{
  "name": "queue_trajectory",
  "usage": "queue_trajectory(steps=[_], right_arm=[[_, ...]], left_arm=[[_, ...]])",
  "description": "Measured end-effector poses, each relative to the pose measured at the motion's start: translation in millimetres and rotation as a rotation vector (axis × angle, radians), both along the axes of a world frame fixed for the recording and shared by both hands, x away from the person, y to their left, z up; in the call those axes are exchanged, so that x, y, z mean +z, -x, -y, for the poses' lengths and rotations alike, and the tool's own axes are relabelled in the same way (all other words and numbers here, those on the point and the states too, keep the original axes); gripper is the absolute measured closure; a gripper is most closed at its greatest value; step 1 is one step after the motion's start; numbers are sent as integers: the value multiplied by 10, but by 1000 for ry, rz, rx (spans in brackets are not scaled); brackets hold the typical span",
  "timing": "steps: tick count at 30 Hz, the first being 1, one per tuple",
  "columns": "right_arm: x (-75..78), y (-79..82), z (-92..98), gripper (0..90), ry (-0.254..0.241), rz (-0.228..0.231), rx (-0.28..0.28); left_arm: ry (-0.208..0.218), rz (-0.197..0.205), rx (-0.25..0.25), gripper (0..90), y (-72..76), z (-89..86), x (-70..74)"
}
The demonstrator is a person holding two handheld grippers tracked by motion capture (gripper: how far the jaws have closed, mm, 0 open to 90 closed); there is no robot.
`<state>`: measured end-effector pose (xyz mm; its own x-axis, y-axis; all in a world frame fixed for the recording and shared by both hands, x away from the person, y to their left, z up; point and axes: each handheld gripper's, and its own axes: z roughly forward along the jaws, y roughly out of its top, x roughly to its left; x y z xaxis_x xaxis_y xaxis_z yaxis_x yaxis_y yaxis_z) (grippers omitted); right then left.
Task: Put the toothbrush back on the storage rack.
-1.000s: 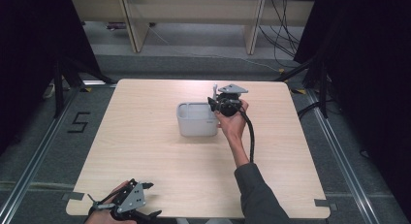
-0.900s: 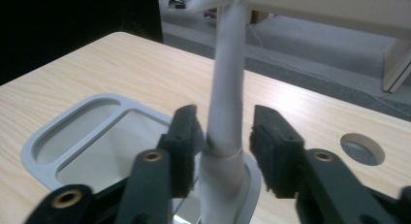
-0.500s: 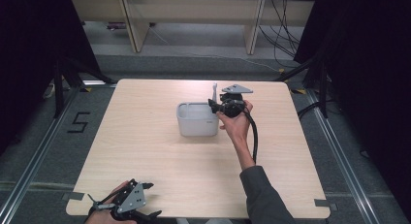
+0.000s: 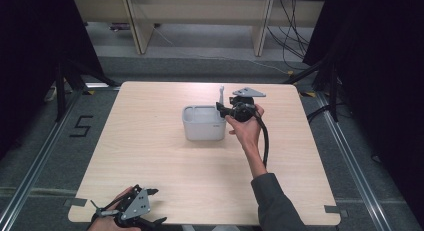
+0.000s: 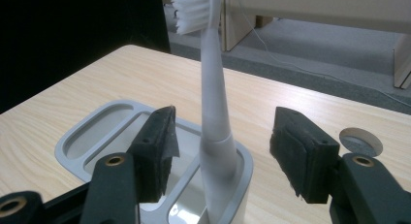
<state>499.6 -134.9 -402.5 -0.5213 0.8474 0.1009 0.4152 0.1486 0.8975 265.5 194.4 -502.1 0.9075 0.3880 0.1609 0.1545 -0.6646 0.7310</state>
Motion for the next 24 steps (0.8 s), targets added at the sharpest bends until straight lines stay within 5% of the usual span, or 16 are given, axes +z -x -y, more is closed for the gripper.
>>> queue_trajectory(steps=[24], right_arm=[[28,153,68,351,-7,6,23]], left_arm=[[6,3,3,148,-2,4,-11]])
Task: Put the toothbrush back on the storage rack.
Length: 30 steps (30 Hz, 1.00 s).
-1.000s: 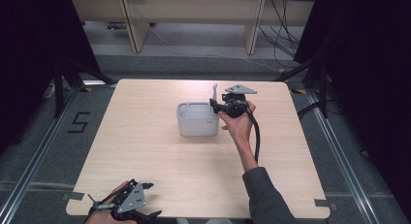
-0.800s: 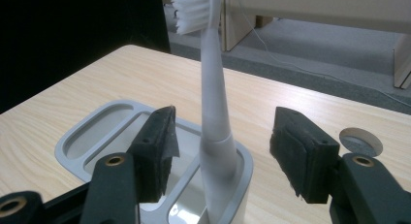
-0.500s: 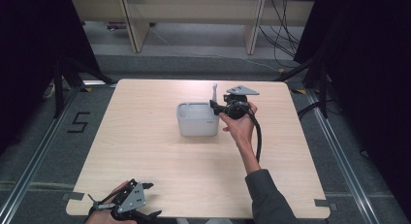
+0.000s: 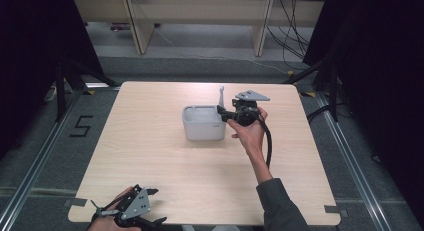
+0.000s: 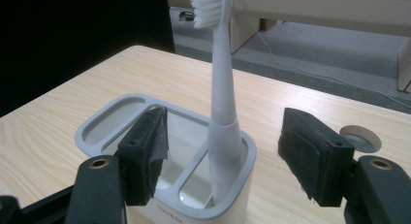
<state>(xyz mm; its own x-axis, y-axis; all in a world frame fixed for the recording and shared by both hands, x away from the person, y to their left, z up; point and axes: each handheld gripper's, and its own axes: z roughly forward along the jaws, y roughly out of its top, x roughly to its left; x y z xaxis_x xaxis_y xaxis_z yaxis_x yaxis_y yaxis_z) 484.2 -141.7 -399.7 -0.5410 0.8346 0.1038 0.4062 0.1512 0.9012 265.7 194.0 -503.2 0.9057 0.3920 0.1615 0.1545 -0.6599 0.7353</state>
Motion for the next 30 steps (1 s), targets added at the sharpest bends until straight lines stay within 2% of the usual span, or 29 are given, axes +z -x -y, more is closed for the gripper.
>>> queue_trajectory(steps=[1,2,3,5,6,7,9,11,13,14,15,17,18,21,22,24,25,26,28,29,30], right_arm=[[-5,4,7,350,4,8,7],[-8,11,15,350,20,18,8],[-11,23,10,349,7,2,11],[-21,34,21,348,11,17,18],[-24,50,17,347,-5,7,6],[-30,47,26,346,5,20,21],[-32,71,24,343,1,5,13],[-33,77,38,340,3,10,17],[-34,91,48,332,0,13,28],[-31,101,62,325,18,26,20],[-33,112,56,319,0,7,23],[-45,135,60,301,-11,15,30],[-46,148,65,295,-9,7,37],[-51,179,69,280,-4,5,35],[-52,185,67,276,-15,-1,36],[-55,189,73,263,-2,15,39],[-55,196,67,259,-9,0,43],[-57,198,70,257,-8,12,51],[-51,226,69,256,-5,3,39],[-50,232,71,256,-4,5,47],[-52,236,71,256,-7,9,52]], left_arm=[[-16,-5,4,148,7,-3,14],[-13,-1,5,148,5,-1,10],[-7,13,14,148,3,3,-1],[-3,5,5,148,-2,1,0],[-15,6,11,148,5,0,7],[-3,4,5,148,1,1,-2],[-3,4,6,148,-3,0,-2],[-6,15,14,148,4,2,-2],[-15,1,8,149,3,-2,8],[-5,13,14,148,2,1,-3],[-5,15,16,148,2,1,-2],[-6,8,8,148,2,0,1],[-19,-1,7,148,3,-3,11],[2,6,5,148,1,4,-5],[-17,-3,4,148,7,0,15],[-9,-3,-2,148,2,-3,14],[2,-5,-1,148,6,1,13],[-4,-1,-1,148,4,-1,18],[5,9,3,148,13,7,14],[-10,17,0,148,7,1,21],[-1,15,1,148,9,5,18]])
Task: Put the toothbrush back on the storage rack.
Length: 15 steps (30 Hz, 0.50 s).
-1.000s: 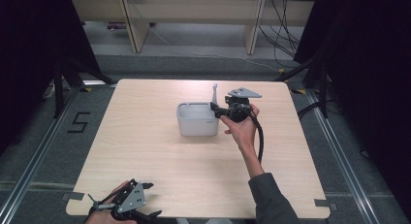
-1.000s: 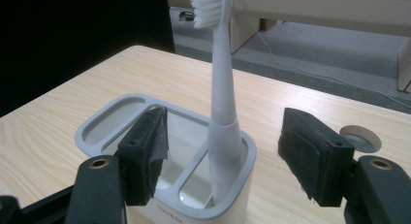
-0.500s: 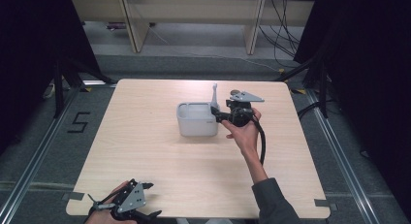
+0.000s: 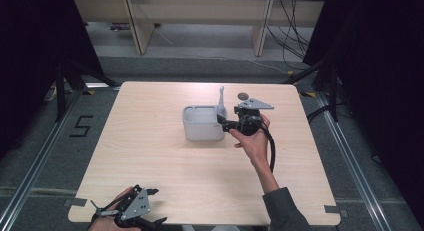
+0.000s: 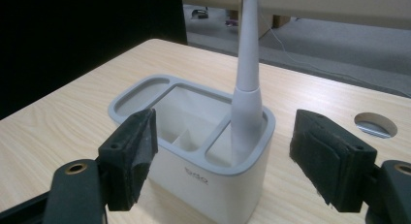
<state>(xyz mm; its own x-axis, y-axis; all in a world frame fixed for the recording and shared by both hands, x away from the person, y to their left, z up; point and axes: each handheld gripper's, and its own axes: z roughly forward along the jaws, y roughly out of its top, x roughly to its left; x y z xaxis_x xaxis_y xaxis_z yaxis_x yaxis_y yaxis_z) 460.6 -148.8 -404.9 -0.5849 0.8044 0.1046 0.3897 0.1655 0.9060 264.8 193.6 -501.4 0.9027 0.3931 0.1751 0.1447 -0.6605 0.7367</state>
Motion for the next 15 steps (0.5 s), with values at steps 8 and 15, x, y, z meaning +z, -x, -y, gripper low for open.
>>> queue_trajectory(steps=[8,15], right_arm=[[7,92,-10,254,1,-20,8],[-35,198,31,242,16,-45,34]], left_arm=[[1,-14,-6,148,4,-1,12],[-3,-15,-6,148,5,1,11]])
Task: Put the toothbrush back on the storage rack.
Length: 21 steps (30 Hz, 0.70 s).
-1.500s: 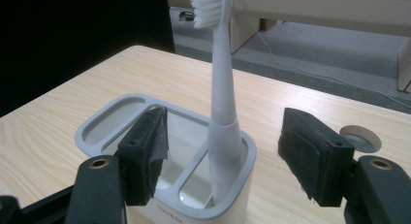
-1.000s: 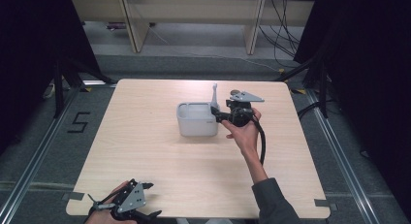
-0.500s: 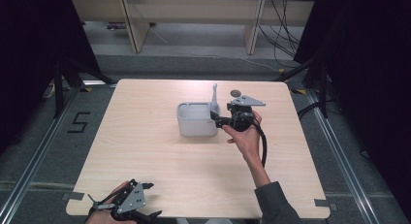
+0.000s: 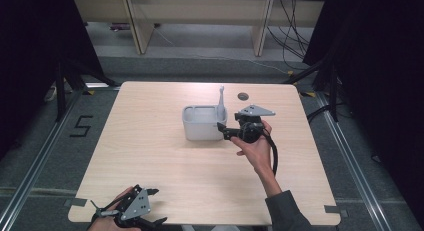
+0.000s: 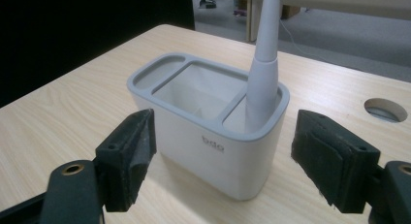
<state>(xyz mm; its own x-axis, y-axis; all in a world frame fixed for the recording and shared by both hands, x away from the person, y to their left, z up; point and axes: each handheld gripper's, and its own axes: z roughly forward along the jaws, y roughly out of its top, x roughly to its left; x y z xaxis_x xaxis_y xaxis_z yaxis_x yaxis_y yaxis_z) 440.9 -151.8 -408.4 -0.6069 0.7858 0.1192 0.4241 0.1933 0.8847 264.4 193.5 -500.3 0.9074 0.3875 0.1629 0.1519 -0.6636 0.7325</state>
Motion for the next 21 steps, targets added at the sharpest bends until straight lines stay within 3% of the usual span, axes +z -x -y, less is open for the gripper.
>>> queue_trajectory(steps=[3,6,7,8,16,17,18,19,21], right_arm=[[-25,21,2,238,22,13,15],[-46,60,-8,232,19,-4,16],[-39,85,-9,227,23,-29,12],[-56,79,-7,225,26,-5,24],[-103,203,29,209,54,-19,22],[-106,218,41,209,57,-22,31],[-120,231,46,208,54,-22,36],[-135,242,52,208,54,-19,39],[-153,281,69,207,65,-25,39]], left_arm=[[-1,1,1,148,-1,-3,2],[-1,1,2,148,-2,-4,2],[-6,3,2,148,-5,-6,4],[2,1,1,148,-3,-3,0],[11,7,7,148,2,3,-14],[-11,17,3,148,-12,-4,-8],[18,0,11,148,-1,6,-16],[-19,5,-3,148,-12,-10,4],[-14,18,5,148,-9,-4,-7]])
